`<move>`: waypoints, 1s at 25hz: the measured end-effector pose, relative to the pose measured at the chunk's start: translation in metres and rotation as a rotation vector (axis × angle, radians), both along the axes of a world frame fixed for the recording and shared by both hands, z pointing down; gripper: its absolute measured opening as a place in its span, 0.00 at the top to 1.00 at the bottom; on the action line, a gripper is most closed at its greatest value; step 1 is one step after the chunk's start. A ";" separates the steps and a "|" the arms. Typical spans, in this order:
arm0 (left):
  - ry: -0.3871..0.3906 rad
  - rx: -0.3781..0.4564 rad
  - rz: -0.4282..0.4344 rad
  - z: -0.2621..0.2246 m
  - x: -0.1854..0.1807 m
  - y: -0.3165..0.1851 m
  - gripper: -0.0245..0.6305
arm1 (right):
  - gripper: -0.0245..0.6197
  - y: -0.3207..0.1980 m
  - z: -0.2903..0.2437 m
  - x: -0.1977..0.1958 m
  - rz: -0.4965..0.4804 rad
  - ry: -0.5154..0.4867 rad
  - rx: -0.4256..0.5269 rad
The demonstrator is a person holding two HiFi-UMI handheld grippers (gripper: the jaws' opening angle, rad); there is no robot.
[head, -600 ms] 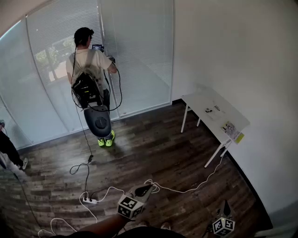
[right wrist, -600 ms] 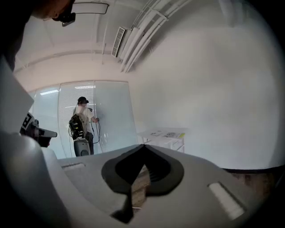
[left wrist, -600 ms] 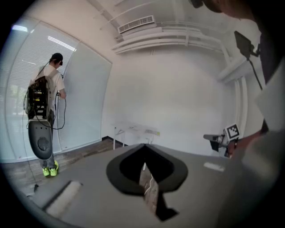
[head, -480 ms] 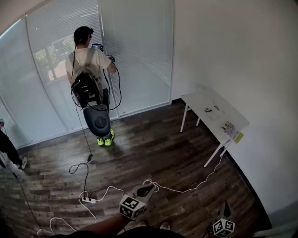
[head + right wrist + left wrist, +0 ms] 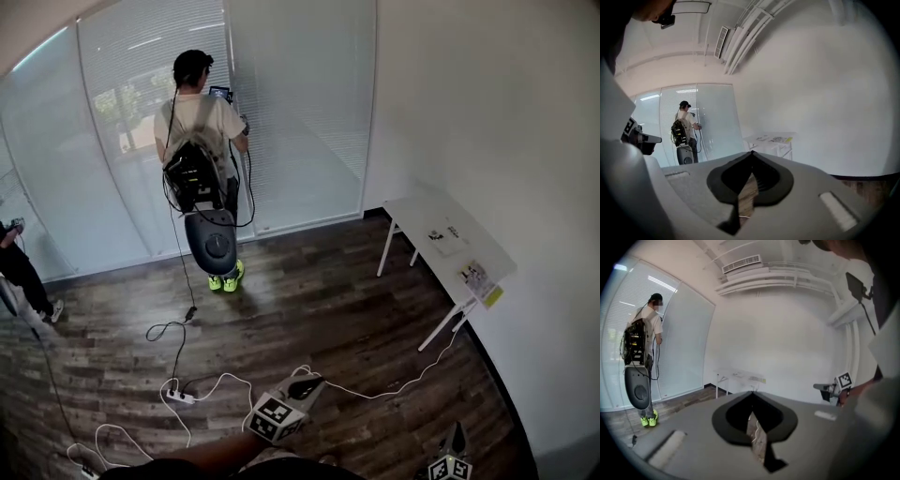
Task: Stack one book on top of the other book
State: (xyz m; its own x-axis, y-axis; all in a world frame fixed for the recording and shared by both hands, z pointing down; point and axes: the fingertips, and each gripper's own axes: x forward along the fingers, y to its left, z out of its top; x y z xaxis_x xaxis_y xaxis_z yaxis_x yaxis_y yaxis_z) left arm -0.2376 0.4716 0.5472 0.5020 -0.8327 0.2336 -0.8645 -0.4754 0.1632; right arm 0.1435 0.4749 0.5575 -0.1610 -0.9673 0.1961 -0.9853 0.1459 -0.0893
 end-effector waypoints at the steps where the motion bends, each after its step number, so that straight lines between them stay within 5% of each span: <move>1: -0.010 -0.001 -0.009 0.000 -0.003 0.000 0.96 | 0.96 -0.003 0.003 -0.001 -0.012 0.000 -0.004; 10: -0.029 0.022 -0.108 -0.014 -0.014 -0.008 0.96 | 0.96 -0.030 0.015 0.003 -0.086 -0.010 -0.034; 19: -0.002 -0.073 -0.146 0.017 -0.037 -0.057 0.96 | 0.96 -0.073 0.028 0.008 -0.033 -0.028 -0.065; 25: -0.029 -0.013 -0.049 -0.002 -0.041 -0.134 0.96 | 0.96 -0.133 0.028 -0.012 0.020 -0.033 -0.080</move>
